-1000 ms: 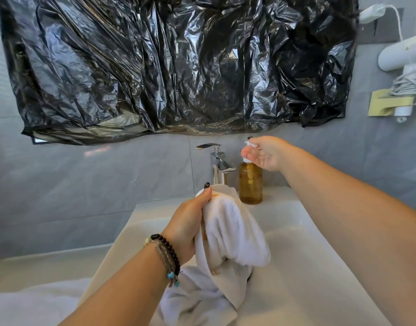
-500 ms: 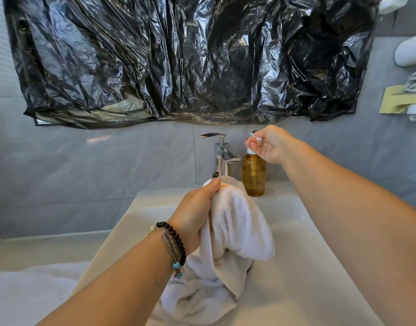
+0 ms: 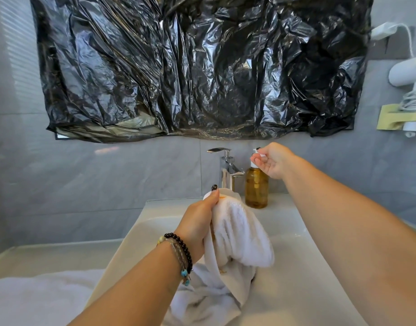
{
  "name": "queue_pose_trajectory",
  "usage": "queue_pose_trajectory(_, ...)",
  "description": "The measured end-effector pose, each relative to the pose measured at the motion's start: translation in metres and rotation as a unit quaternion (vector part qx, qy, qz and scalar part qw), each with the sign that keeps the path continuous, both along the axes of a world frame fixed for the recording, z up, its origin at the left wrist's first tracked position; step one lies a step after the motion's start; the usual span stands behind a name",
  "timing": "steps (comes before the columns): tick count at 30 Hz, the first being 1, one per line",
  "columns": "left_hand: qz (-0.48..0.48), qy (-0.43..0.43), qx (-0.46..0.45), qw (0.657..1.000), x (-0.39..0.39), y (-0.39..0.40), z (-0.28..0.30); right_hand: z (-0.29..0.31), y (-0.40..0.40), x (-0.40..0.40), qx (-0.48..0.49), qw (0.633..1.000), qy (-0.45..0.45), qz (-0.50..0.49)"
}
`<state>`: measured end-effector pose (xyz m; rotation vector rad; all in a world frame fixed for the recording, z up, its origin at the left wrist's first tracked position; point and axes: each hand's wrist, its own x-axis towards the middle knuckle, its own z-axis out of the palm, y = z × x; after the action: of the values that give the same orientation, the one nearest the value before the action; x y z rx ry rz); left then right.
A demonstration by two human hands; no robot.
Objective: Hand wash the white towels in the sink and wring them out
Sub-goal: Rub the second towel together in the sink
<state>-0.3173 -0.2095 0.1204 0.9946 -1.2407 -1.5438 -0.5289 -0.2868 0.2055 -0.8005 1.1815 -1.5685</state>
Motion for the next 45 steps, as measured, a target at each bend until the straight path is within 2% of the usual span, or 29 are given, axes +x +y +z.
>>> queue_pose_trajectory(6,-0.006,0.005,0.001,1.0,-0.002,-0.005,-0.001,-0.001,-0.003,0.012,-0.022,0.999,0.008,-0.029)
queue_pose_trajectory(11,-0.028,0.077,0.027,0.996,-0.002,-0.009,0.0,-0.003,0.035,0.024,-0.036,0.995,-0.078,0.04)
queue_pose_trajectory(13,-0.045,0.115,0.038,0.992,0.0,-0.013,0.001,-0.006,0.067,0.032,-0.08,0.995,-0.047,0.023)
queue_pose_trajectory(14,-0.054,0.134,0.042,0.989,0.002,-0.014,0.002,-0.013,0.084,0.04,-0.105,0.994,0.003,-0.001)
queue_pose_trajectory(16,-0.076,0.161,0.045,0.983,0.005,-0.014,0.005,-0.041,0.113,0.066,-0.16,0.974,0.158,-0.032)
queue_pose_trajectory(17,-0.094,0.172,0.042,0.98,0.005,-0.013,0.007,-0.057,0.125,0.081,-0.186,0.949,0.255,-0.024)
queue_pose_trajectory(19,-0.129,0.196,0.033,0.971,0.004,-0.006,0.011,-0.083,0.135,0.103,-0.178,0.869,0.46,0.044)
queue_pose_trajectory(20,-0.147,0.205,0.025,0.967,0.003,-0.001,0.014,-0.089,0.132,0.107,-0.145,0.839,0.522,0.057)
queue_pose_trajectory(21,-0.164,0.212,0.014,0.963,0.001,0.004,0.016,-0.085,0.129,0.108,-0.119,0.835,0.535,0.045)
queue_pose_trajectory(25,-0.189,0.249,-0.014,0.95,-0.009,0.028,0.023,-0.049,0.131,0.102,-0.102,0.881,0.462,-0.03)
queue_pose_trajectory(30,-0.175,0.284,-0.029,0.942,-0.006,0.045,0.012,-0.075,0.175,0.134,-0.126,0.822,0.556,0.004)
queue_pose_trajectory(31,-0.175,0.278,-0.037,0.944,-0.004,0.051,0.008,-0.074,0.176,0.131,-0.128,0.826,0.549,0.007)
queue_pose_trajectory(35,-0.164,0.267,-0.046,0.949,-0.007,0.088,0.008,-0.044,0.171,0.107,-0.089,0.882,0.462,-0.028)
queue_pose_trajectory(37,-0.146,0.281,-0.05,0.947,-0.01,0.094,0.005,-0.045,0.183,0.114,-0.092,0.874,0.477,-0.017)
queue_pose_trajectory(39,-0.108,0.317,-0.048,0.941,-0.013,0.092,0.002,-0.066,0.197,0.133,-0.112,0.836,0.537,0.014)
queue_pose_trajectory(41,-0.06,0.32,-0.06,0.944,-0.012,0.085,-0.003,-0.078,0.199,0.142,-0.122,0.816,0.564,0.037)
queue_pose_trajectory(43,-0.064,0.321,-0.038,0.944,-0.008,0.084,-0.009,-0.072,0.192,0.136,-0.115,0.819,0.561,0.036)
queue_pose_trajectory(45,-0.082,0.326,-0.016,0.942,-0.004,0.089,-0.017,-0.063,0.185,0.125,-0.087,0.841,0.534,0.021)
